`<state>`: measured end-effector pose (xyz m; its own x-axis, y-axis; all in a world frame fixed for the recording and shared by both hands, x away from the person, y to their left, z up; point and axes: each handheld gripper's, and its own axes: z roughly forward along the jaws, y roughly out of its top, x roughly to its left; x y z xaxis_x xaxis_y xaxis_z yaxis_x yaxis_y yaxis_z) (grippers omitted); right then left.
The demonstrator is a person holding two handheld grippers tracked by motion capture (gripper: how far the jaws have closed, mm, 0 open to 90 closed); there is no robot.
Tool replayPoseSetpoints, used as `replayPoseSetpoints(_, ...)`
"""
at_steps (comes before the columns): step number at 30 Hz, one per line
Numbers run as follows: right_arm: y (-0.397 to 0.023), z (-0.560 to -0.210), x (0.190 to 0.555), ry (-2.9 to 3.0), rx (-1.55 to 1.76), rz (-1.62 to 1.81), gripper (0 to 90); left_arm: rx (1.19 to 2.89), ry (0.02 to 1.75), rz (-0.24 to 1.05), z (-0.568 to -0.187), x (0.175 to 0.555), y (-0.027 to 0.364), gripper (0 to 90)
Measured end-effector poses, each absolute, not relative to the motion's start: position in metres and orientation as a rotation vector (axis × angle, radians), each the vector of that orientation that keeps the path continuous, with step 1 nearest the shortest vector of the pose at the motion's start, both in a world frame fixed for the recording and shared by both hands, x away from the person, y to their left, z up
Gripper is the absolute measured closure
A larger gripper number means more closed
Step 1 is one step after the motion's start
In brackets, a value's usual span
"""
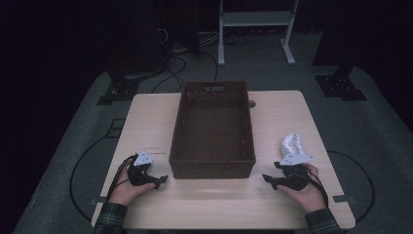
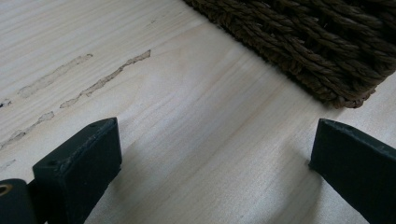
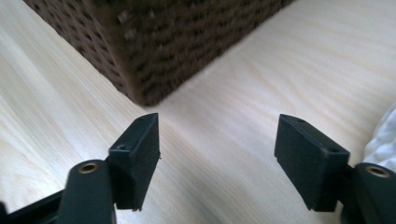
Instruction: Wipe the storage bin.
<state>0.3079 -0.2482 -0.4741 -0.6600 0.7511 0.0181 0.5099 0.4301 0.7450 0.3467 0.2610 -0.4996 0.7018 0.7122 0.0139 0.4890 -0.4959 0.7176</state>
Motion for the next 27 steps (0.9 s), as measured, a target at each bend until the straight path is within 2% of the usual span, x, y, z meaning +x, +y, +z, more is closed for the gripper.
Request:
replayPoseSetpoints(4, -0.245, -0.481, 0.310, 2.405, 1.095, 1.011, 25.9, 2.195, 0.911, 0.403, -0.500, 0.347, 0.261, 0.9)
replayPoseSetpoints(27, -0.235, -0.498, 0.312, 2.433, 1.085, 0.990, 18.2, 2.198, 0.907, 0.402, -0.500, 0.347, 0.261, 0.9)
